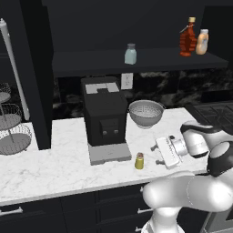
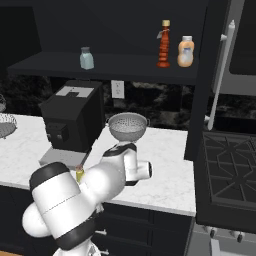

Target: Put the shaker and condiment bottle from the counter next to their counterparts in the cabinet.

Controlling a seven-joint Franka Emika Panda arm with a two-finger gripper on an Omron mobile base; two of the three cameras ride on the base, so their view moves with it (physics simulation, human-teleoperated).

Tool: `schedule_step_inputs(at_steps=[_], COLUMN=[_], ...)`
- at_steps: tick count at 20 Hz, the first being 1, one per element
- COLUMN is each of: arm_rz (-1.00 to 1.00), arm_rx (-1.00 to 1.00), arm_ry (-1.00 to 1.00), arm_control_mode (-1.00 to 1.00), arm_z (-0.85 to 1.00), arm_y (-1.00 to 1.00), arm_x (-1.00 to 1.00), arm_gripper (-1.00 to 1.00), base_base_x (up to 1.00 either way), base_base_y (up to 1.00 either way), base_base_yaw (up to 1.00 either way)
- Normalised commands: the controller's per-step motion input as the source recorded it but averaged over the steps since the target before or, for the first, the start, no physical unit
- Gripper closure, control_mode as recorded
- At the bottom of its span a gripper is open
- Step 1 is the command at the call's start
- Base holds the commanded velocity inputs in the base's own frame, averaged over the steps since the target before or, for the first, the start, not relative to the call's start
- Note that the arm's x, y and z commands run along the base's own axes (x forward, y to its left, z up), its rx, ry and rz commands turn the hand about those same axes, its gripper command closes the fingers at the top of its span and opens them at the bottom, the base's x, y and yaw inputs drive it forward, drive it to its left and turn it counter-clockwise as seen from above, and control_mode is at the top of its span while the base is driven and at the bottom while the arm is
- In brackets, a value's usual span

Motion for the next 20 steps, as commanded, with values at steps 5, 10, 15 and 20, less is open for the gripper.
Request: schedule_step_inputs(at_steps=[5,10,15,20], arm_rz=[0.02,0.01,0.0,0.0], arm_rx=[0.0,0.0,0.0,0.0], arm_ry=[-0.01,0.0,0.0,0.0], arm_control_mode=[-1.0,-1.0,-1.0,-1.0], arm_z=[-0.09,-0.13,-0.02,0.0], arm_y=[0.12,0.4,0.61,0.0], arm_x=[-0.13,-0.19,0.0,0.0], arm_gripper=[-1.0,-1.0,-1.0,-1.0], base_base_x=[0.0,0.0,0.0,0.0], base_base_y=[0.0,0.0,0.0,0.0], base_base_yaw=[0.0,0.0,0.0,0.0])
